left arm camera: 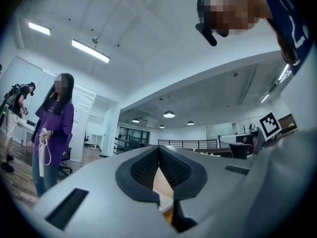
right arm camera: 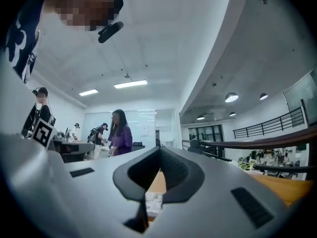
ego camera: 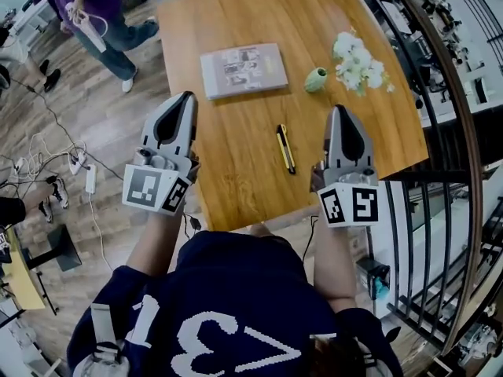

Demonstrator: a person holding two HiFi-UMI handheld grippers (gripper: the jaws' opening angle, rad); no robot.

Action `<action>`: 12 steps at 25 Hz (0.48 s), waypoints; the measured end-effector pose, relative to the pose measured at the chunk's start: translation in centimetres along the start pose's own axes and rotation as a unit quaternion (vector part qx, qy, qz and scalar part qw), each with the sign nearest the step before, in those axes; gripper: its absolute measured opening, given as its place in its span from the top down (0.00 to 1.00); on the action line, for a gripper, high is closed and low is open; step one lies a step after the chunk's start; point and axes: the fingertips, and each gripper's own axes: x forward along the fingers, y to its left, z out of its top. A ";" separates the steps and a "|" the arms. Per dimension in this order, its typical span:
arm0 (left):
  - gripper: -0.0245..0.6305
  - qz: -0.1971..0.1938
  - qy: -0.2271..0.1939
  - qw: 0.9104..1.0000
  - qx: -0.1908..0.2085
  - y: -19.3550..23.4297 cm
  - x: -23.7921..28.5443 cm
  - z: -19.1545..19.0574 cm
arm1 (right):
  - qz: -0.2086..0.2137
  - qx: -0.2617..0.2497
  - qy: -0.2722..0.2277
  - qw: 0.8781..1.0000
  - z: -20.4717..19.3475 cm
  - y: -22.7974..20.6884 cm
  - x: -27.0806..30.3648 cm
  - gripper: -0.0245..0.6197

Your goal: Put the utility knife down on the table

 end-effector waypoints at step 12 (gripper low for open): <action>0.94 -0.013 -0.011 1.000 0.001 -1.7 -1.9 2.9 | -0.001 0.015 -0.035 0.999 5.1 1.7 -2.4 0.92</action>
